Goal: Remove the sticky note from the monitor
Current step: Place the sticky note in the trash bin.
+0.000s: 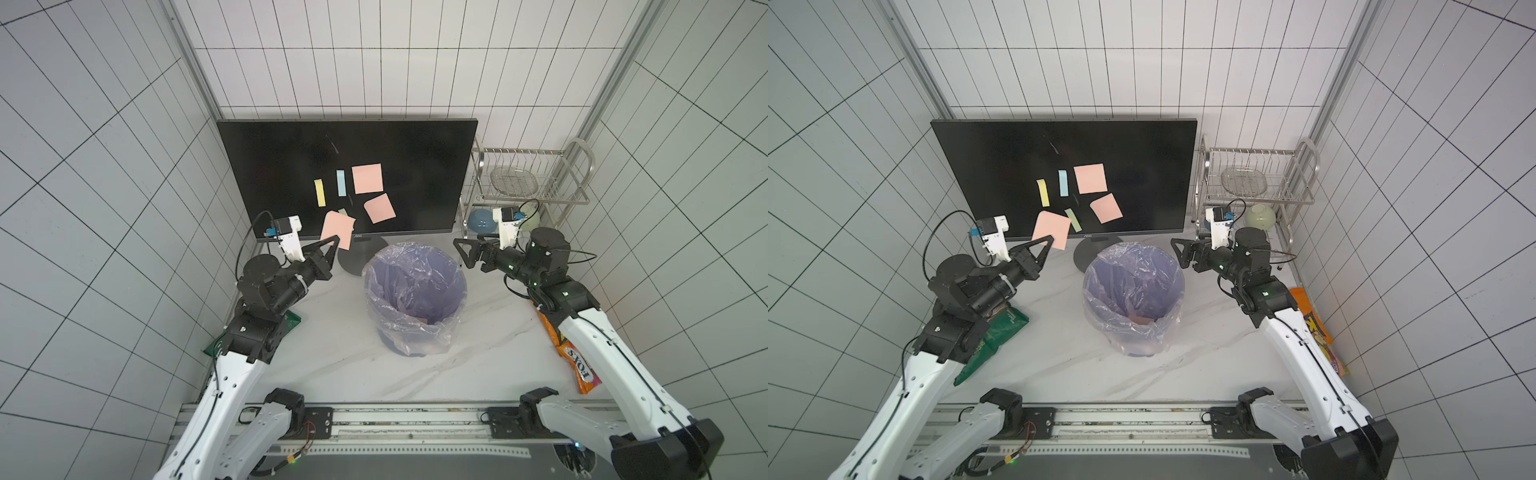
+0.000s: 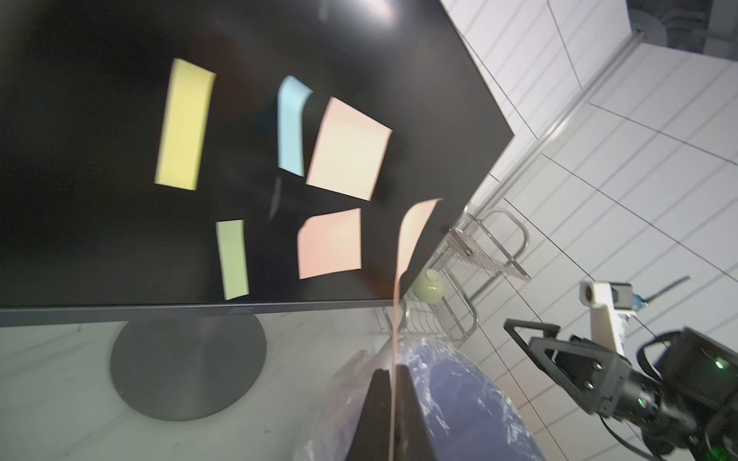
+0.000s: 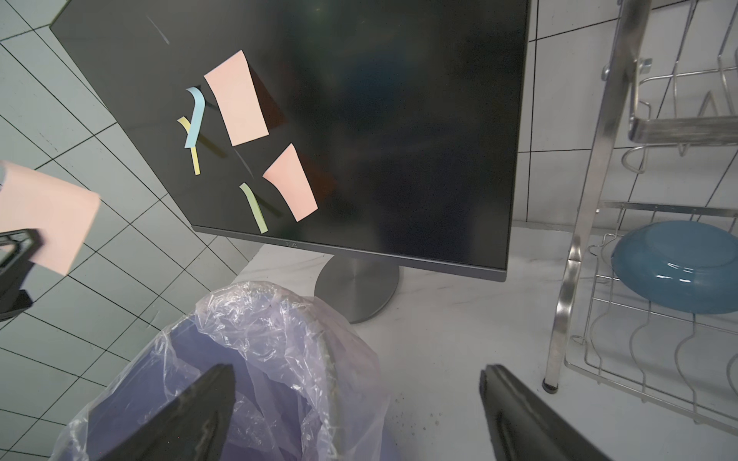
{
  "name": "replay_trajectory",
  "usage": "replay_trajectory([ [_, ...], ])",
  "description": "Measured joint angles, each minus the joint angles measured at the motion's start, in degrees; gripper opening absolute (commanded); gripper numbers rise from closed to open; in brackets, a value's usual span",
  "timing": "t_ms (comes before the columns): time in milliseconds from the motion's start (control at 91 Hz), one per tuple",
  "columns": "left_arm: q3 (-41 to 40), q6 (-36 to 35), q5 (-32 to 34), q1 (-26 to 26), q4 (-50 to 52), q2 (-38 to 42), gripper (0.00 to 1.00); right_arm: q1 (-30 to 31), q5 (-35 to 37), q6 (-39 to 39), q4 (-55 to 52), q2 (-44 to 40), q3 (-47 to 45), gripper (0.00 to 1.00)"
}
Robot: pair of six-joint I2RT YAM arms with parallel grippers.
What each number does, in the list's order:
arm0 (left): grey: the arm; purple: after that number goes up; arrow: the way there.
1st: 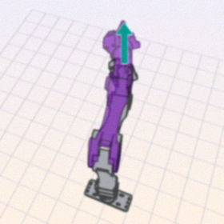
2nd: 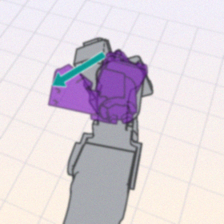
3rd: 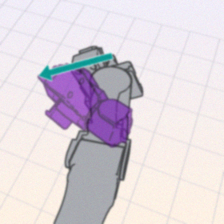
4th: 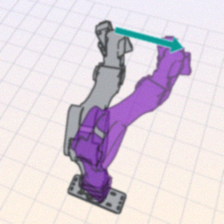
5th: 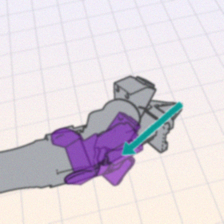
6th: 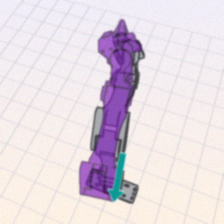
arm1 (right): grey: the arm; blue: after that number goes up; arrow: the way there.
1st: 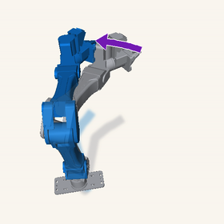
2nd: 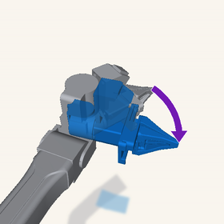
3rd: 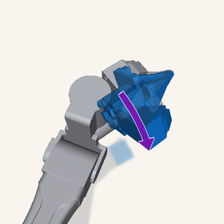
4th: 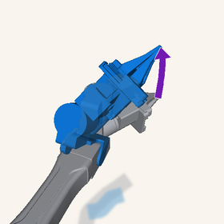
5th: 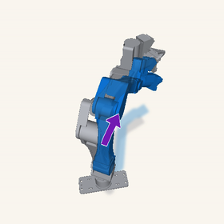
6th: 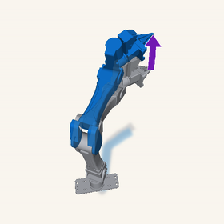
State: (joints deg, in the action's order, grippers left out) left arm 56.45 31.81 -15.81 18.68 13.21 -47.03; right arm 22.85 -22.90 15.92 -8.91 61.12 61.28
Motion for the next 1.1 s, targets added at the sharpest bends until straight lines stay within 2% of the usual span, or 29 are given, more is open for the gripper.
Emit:
replay_trajectory([
  [242,4.68,-8.90,7.48,22.10,4.66,-6.80,0.00,0.00,1.36,-0.96,-1.81,-0.68,0.24,0.99],
  [374,7.43,-13.42,10.10,29.27,6.64,-14.29,0.00,0.00,2.19,-1.40,-2.60,-0.87,0.85,0.99],
  [451,8.70,-15.37,11.28,31.19,8.02,-18.16,0.09,0.00,2.84,-1.86,-3.10,-1.18,1.11,0.99],
  [517,9.49,-16.74,12.22,32.02,9.31,-20.81,0.21,0.00,3.26,-2.23,-3.72,-1.62,1.11,0.99],
  [594,9.86,-17.55,13.11,32.22,10.56,-22.36,0.44,0.00,3.76,-2.51,-4.33,-1.90,1.20,0.99],
  [726,9.92,-18.69,14.29,32.13,11.08,-22.05,0.67,0.00,4.15,-2.97,-4.83,-1.92,1.22,0.99],
  [814,10.10,-18.93,14.16,31.01,11.15,-20.85,0.71,0.00,4.33,-3.26,-4.87,-1.92,1.22,0.99],
  [890,10.10,-18.69,12.79,27.74,11.15,-19.08,0.73,0.00,4.33,-3.28,-4.87,-1.92,1.22,0.99],
  [1000,10.05,-17.27,9.25,18.56,11.04,-15.74,0.82,0.00,4.31,-3.26,-4.85,-1.92,1.22,0.99],
  [1099,9.49,-14.95,4.00,7.15,9.57,-12.44,0.82,0.00,4.24,-3.02,-4.68,-1.92,1.20,0.99],
])
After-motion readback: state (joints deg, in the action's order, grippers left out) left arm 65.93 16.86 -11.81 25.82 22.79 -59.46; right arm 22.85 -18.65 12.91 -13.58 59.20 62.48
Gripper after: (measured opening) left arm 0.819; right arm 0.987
